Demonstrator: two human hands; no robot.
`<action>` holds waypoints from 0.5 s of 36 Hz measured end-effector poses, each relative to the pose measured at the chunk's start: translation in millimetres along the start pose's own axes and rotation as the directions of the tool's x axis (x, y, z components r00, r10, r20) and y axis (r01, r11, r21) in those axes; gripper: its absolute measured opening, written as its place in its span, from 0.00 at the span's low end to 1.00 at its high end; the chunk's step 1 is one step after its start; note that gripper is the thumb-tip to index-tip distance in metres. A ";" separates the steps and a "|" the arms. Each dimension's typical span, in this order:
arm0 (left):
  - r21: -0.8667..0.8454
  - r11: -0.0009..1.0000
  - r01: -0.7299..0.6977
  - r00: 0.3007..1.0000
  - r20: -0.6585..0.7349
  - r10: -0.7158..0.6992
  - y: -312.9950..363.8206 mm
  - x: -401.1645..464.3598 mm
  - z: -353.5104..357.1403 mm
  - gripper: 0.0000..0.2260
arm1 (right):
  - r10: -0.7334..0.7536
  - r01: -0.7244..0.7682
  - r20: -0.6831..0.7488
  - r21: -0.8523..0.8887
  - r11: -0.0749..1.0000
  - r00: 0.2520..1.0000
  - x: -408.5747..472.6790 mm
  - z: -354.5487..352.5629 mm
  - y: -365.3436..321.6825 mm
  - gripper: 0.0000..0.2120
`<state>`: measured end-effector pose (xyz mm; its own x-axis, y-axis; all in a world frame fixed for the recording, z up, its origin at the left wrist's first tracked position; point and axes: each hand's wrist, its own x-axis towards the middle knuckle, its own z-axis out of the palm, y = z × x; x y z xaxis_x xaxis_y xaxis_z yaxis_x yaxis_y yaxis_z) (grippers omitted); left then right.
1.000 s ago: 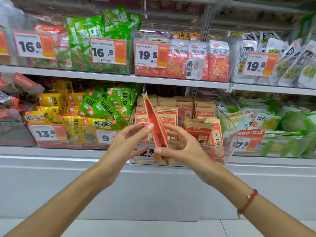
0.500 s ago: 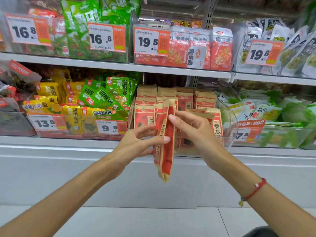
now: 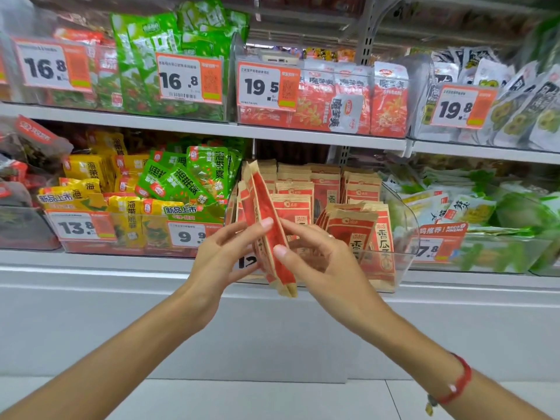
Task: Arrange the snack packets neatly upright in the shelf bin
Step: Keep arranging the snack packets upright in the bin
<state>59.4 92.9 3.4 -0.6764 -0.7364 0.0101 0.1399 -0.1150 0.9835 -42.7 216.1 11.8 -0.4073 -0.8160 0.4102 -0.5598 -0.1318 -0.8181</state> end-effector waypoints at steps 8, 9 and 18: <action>0.107 0.988 -0.111 0.990 -0.077 0.120 -0.5 -11.8 12.3 0.20 | 0.025 -0.035 -0.099 -0.100 0.994 0.995 6.8 -6.6 10.9 0.17; 0.109 0.987 -0.115 0.991 -0.051 0.121 0.9 -11.9 11.3 0.19 | 0.087 -0.090 -0.088 -0.031 0.995 0.992 9.7 -11.2 13.3 0.17; 0.166 0.981 -0.103 0.993 -0.045 0.112 -1.2 -4.3 3.0 0.16 | 0.332 -0.370 0.166 0.342 0.864 0.929 16.3 -32.2 28.7 0.15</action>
<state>59.9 98.2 2.7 -0.6234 -0.7738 0.1122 0.0870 0.0740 0.9935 -88.6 217.2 8.1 -0.4439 -0.8951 0.0424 -0.0862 -0.0044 -0.9963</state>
